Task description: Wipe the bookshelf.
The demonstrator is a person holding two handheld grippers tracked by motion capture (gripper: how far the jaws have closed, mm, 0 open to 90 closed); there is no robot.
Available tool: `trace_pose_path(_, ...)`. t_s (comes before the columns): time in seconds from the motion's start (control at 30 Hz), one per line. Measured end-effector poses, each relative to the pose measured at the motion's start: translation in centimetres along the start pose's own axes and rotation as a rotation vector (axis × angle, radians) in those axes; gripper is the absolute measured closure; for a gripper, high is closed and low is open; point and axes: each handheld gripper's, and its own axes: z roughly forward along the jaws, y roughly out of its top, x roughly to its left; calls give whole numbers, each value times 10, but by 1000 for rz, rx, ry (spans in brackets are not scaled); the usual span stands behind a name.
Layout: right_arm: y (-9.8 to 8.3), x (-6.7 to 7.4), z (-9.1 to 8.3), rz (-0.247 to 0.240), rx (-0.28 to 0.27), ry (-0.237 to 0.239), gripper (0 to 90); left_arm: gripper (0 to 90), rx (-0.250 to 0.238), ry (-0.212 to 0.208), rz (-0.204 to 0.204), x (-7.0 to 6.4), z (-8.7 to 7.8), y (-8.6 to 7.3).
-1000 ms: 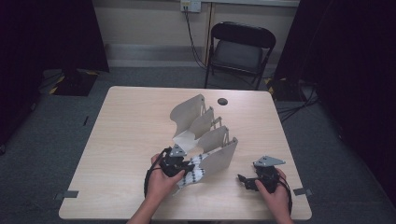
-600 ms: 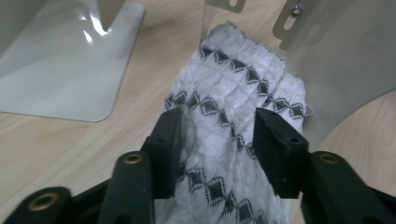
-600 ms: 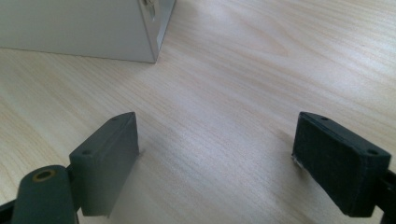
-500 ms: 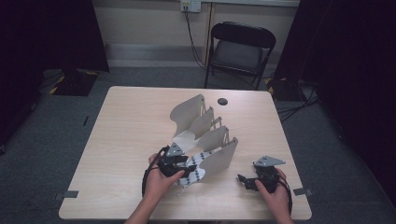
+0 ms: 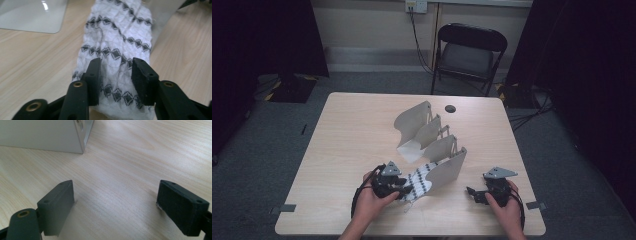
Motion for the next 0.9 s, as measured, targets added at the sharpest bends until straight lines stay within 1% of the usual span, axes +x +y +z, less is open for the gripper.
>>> trace_pose_path(0.1,0,0,0,0,0,0,137,702,-12,-8,2,-4,4,6)
trace_pose_path(0.13,0,0,0,0,0,0,137,713,-13,-7,5,-5,6,8)
trace_pose_path(0.17,0,0,0,0,0,0,137,725,-20,-5,-1,-6,8,10)
trace_pose_path(0.23,0,0,0,0,0,0,137,742,-23,-9,0,-6,13,14)
trace_pose_path(0.3,0,0,0,0,0,0,137,759,-37,-12,-14,-6,20,18)
trace_pose_path(0.37,0,0,0,0,0,0,137,775,-47,-9,-16,-6,26,22)
trace_pose_path(0.47,0,0,0,0,0,0,137,792,-31,-5,-7,-7,37,26)
trace_pose_path(0.5,0,0,0,0,0,0,137,792,-34,-4,-8,-8,40,28)
trace_pose_path(0.53,0,0,0,0,0,0,137,791,-40,-5,-13,-8,42,29)
trace_pose_path(0.6,0,0,0,0,0,0,137,789,-44,2,-1,-9,45,31)
trace_pose_path(0.7,0,0,0,0,0,0,137,781,-53,9,-1,-10,48,33)
trace_pose_path(0.77,0,0,0,0,0,0,137,759,-48,11,16,-11,48,34)
trace_pose_path(0.8,0,0,0,0,0,0,137,733,-50,10,20,-12,47,34)
trace_pose_path(0.9,0,0,0,0,0,0,137,608,-67,10,42,-13,42,34)
